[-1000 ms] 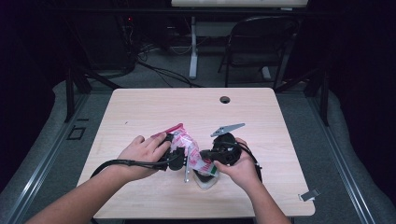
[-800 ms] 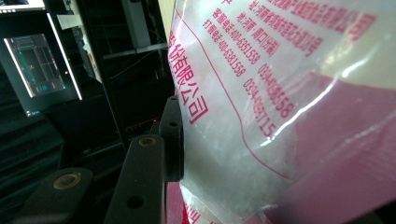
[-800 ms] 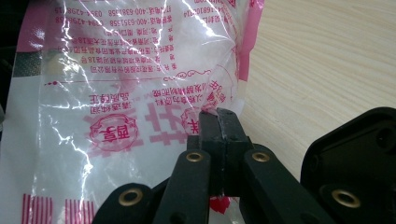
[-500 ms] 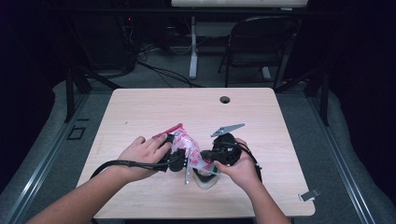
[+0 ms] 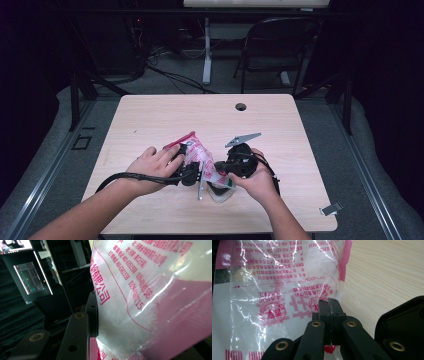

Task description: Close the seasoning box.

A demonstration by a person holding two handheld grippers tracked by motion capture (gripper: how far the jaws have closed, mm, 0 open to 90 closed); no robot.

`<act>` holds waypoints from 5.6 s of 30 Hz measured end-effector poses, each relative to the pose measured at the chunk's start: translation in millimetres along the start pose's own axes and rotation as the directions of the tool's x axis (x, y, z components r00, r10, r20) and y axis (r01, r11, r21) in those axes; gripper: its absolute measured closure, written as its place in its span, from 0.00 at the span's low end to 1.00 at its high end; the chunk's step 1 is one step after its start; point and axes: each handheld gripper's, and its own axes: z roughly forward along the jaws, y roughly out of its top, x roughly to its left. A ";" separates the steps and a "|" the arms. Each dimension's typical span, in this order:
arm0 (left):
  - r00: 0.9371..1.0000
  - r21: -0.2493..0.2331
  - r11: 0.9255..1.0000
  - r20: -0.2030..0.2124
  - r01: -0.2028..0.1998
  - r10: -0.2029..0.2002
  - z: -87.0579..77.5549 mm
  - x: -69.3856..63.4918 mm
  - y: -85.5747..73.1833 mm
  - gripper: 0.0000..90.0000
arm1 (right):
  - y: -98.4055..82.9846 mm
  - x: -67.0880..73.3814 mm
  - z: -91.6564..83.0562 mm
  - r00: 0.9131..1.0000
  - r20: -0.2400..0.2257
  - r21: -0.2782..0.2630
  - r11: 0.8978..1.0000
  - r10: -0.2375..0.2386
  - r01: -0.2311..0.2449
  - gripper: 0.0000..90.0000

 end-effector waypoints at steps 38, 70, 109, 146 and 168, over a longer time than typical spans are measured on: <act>0.996 0.037 0.996 -0.031 -0.083 0.085 -6.7 3.0 6.5 0.76 | -0.4 -0.6 -0.6 1.000 0.000 -0.004 1.000 0.001 -0.001 1.00; 0.990 0.051 0.990 -0.059 -0.129 0.132 -9.4 4.0 9.4 0.77 | -0.1 0.9 -0.9 1.000 0.003 -0.011 1.000 -0.001 0.001 1.00; 0.976 0.072 0.982 -0.113 -0.177 0.185 -19.6 3.4 14.8 0.78 | -2.2 5.7 -7.1 1.000 0.007 -0.035 0.999 0.007 -0.007 1.00; 0.963 0.075 0.975 -0.153 -0.212 0.221 -14.5 -2.6 17.2 0.81 | -3.5 1.1 -4.5 1.000 0.019 -0.033 0.999 0.016 -0.015 1.00; 0.956 0.070 0.971 -0.174 -0.228 0.237 -18.7 -4.1 16.4 0.83 | -3.9 1.8 -3.7 0.999 0.036 -0.040 0.999 0.008 -0.007 1.00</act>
